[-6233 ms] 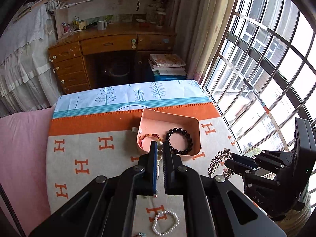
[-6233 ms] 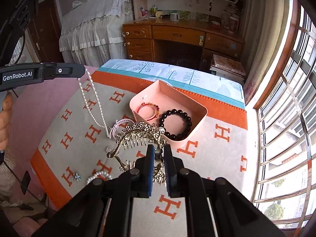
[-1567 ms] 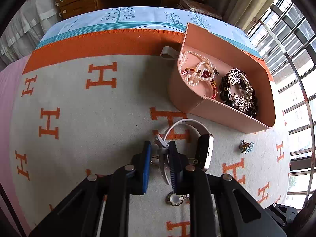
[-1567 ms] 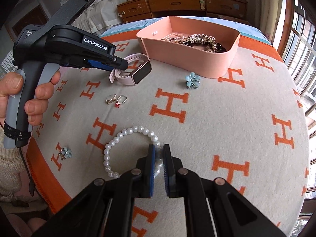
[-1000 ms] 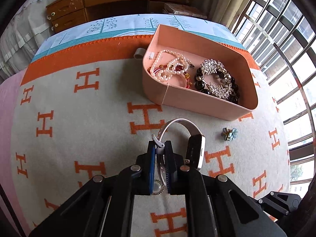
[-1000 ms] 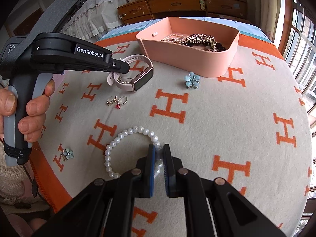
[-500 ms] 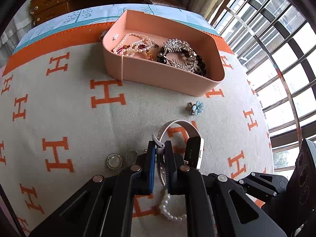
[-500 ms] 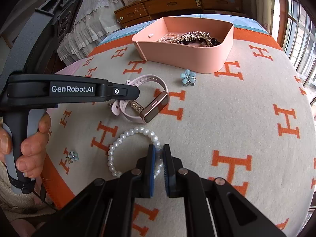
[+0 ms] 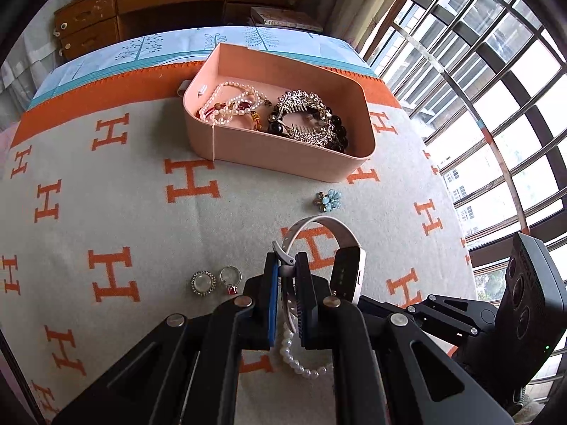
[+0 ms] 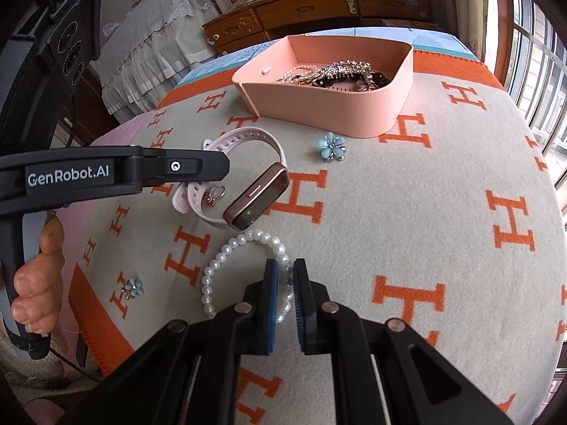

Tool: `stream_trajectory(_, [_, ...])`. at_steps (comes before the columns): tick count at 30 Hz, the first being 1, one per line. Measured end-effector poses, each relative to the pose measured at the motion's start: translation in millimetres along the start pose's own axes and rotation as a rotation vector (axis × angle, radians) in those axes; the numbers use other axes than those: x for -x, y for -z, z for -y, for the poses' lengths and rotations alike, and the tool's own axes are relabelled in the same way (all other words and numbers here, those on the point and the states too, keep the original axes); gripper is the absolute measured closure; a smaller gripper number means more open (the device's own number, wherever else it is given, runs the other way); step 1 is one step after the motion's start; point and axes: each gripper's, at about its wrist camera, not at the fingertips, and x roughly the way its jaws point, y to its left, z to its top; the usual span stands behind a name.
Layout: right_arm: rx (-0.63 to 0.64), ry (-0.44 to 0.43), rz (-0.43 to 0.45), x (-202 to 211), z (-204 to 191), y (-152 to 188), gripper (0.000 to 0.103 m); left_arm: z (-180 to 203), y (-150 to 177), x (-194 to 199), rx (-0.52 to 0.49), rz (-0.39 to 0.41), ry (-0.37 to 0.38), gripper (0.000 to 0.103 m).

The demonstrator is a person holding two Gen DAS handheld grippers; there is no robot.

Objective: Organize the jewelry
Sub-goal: 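Grasp the pink-band smartwatch with the left tool while the right tool holds the pearl bracelet, then carry the smartwatch to the pink tray with the left tool while the right tool follows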

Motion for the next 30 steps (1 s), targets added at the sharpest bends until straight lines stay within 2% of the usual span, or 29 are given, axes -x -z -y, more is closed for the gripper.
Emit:
stream_trajectory(6, [0.057, -0.031, 0.034, -4.5, -12.2, -4.5, 0.084, -18.3, -2.7, -0.9, 0.068, -0.002, 0.009, 0.096])
stream_trajectory(12, [0.124, -0.046, 0.052, -18.2, -30.8, -12.6, 0.084, -27.7, -2.9, 0.2, 0.111, -0.006, 0.044, 0.096])
stream_trajectory(16, [0.119, -0.075, 0.073, -22.5, -34.0, -14.6, 0.084, -26.2, -4.8, 6.5, 0.119, -0.005, 0.077, 0.096])
stream_trajectory(26, [0.108, -0.056, 0.229, -5.4, -36.4, -15.1, 0.084, -15.9, -4.0, 25.1, 0.115, 0.002, 0.138, 0.096])
stream_trajectory(30, [0.12, -0.046, 0.276, 0.6, -38.2, -14.2, 0.084, -12.6, -2.4, 31.2, 0.112, 0.014, 0.137, 0.096])
